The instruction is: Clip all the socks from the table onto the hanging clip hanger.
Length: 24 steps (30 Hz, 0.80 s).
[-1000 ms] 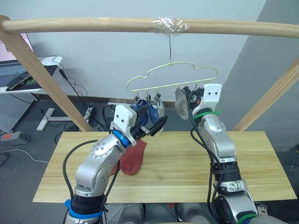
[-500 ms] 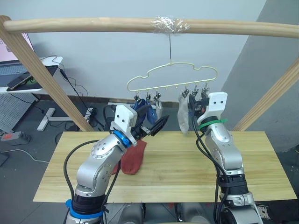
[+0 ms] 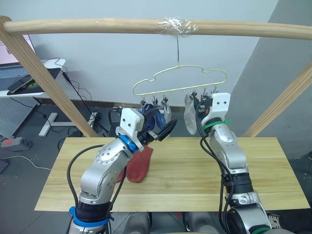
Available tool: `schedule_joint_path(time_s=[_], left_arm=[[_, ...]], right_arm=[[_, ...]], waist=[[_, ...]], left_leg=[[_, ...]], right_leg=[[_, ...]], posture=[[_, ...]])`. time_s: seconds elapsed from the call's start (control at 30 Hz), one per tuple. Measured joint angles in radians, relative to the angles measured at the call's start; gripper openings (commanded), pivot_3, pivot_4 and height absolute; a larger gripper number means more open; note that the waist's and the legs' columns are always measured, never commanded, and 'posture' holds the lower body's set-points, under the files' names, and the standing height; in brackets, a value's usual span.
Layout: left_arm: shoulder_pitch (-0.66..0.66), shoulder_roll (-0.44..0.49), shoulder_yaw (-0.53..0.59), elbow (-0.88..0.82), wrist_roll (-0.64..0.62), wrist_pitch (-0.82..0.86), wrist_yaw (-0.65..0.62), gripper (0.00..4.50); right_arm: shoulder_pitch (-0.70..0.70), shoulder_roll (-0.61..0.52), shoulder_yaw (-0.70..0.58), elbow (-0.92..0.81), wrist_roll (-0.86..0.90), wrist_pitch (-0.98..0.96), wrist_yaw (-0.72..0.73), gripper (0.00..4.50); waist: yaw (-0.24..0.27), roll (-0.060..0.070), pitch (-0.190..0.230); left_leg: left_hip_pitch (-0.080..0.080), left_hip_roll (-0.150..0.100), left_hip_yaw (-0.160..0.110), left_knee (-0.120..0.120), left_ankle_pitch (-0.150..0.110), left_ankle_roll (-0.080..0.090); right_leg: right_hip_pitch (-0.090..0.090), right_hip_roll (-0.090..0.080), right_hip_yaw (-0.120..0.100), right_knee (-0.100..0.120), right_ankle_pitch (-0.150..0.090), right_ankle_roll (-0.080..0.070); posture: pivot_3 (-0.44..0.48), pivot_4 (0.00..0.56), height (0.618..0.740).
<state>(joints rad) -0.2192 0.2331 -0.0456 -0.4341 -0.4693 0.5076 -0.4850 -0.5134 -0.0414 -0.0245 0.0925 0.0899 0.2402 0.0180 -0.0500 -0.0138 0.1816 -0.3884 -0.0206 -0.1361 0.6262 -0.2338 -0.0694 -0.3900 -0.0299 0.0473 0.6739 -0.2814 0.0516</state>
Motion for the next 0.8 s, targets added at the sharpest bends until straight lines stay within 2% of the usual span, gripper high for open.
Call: schedule_joint_path(time_s=[0.23,0.73,0.8], left_arm=[[0.003,0.0,-0.008,0.0,0.0,0.0,0.009,4.5],[-0.004,-0.001,-0.012,0.0,0.0,-0.01,0.014,4.5],[-0.009,-0.002,-0.015,0.0,0.0,-0.01,0.014,4.5]], right_arm=[[-0.036,-0.002,-0.004,0.073,0.0,-0.039,-0.005,2.48],[-0.028,0.003,-0.005,0.066,0.003,-0.043,-0.01,2.48],[-0.034,0.011,-0.004,0.066,0.004,-0.042,-0.01,2.08]], waist=[[0.0,0.0,0.0],[0.0,0.0,0.0],[0.0,0.0,0.0]], left_leg=[[0.0,0.0,0.0,0.0,0.0,0.0],[0.0,0.0,0.0,0.0,0.0,0.0],[0.0,0.0,0.0,0.0,0.0,0.0]], right_leg=[[0.0,0.0,0.0,0.0,0.0,0.0],[0.0,0.0,0.0,0.001,0.0,0.0],[0.0,0.0,0.0,0.001,0.0,0.0]], posture=[[0.015,0.133,0.74],[0.004,0.12,0.74],[0.004,0.12,0.74]])
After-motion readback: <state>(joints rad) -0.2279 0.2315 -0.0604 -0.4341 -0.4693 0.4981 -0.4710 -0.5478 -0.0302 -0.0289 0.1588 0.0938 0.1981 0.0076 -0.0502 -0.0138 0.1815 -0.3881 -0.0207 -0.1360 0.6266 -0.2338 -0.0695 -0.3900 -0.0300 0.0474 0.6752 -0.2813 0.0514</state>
